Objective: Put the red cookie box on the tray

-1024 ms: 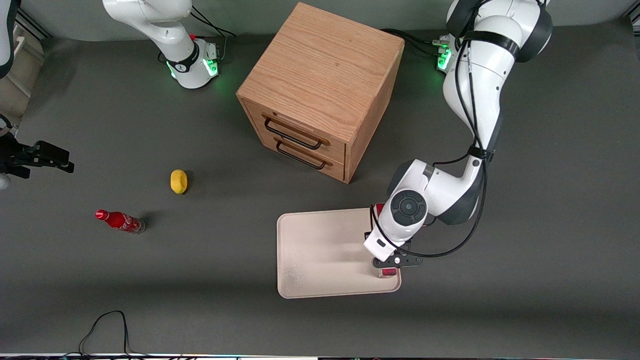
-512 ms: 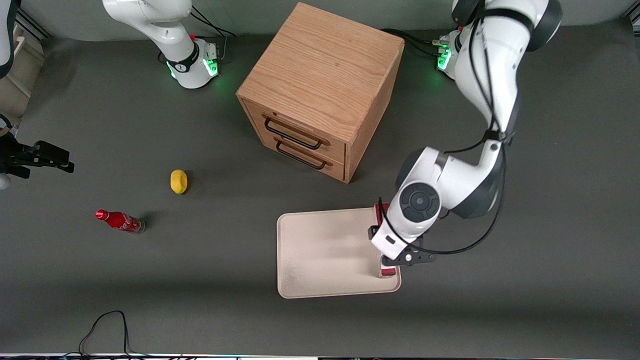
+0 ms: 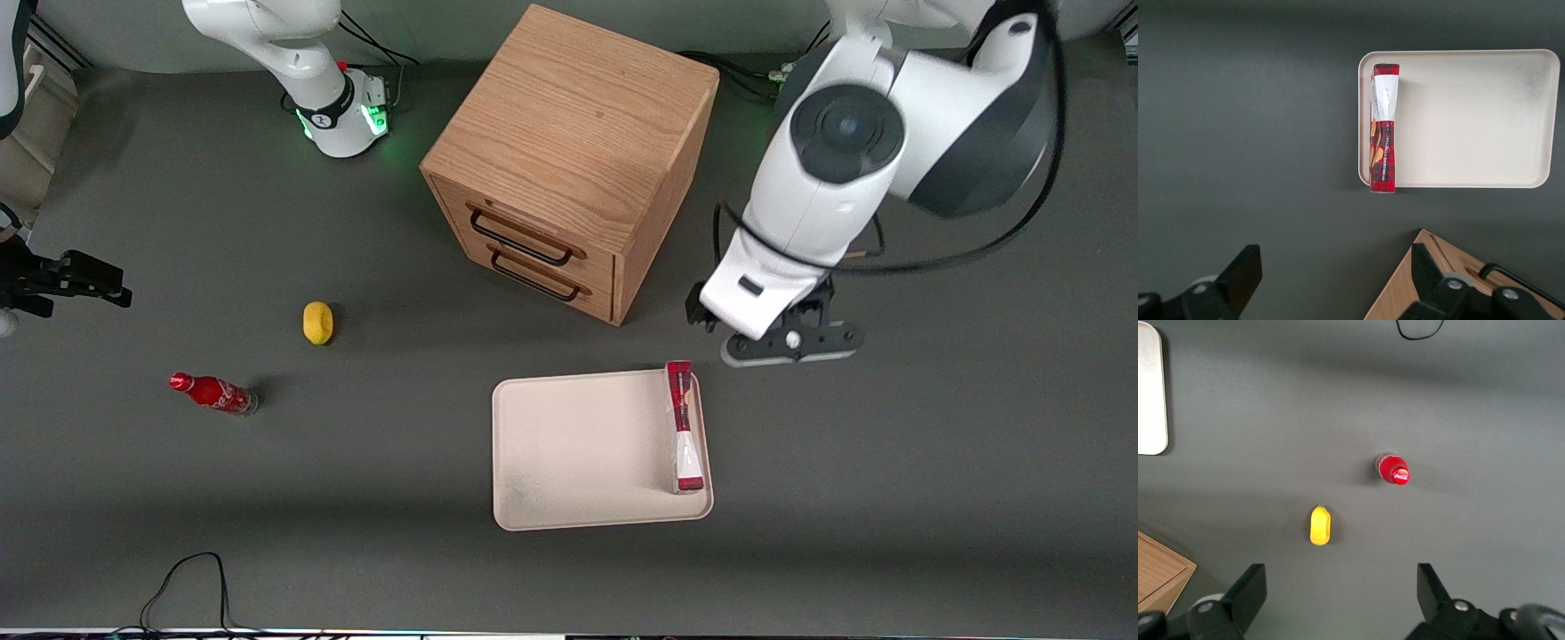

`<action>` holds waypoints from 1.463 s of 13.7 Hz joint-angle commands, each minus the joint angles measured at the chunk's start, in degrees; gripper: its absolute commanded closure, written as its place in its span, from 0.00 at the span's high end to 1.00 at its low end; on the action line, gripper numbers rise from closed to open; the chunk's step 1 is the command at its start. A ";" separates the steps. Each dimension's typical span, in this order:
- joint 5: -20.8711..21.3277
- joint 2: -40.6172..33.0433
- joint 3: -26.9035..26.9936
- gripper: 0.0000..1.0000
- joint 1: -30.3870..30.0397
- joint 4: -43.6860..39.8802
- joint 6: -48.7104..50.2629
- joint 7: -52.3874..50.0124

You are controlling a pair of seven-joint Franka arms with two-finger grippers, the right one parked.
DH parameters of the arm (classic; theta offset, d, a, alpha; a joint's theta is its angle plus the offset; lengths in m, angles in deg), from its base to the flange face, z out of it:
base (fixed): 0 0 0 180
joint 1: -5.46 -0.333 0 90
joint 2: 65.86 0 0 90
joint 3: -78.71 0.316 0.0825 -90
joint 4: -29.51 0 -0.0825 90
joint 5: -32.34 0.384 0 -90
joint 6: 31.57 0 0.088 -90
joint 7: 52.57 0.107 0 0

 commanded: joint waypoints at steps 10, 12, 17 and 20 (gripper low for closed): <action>-0.58 -22.47 0.65 1.00 -21.63 31.31 -5.61 25.28; -2.41 -22.74 0.74 1.00 -24.62 31.31 -5.70 29.24; -3.47 -23.70 2.57 1.00 -26.22 32.18 -7.80 31.54; -6.11 -24.49 8.20 1.00 -22.79 32.10 -8.60 33.65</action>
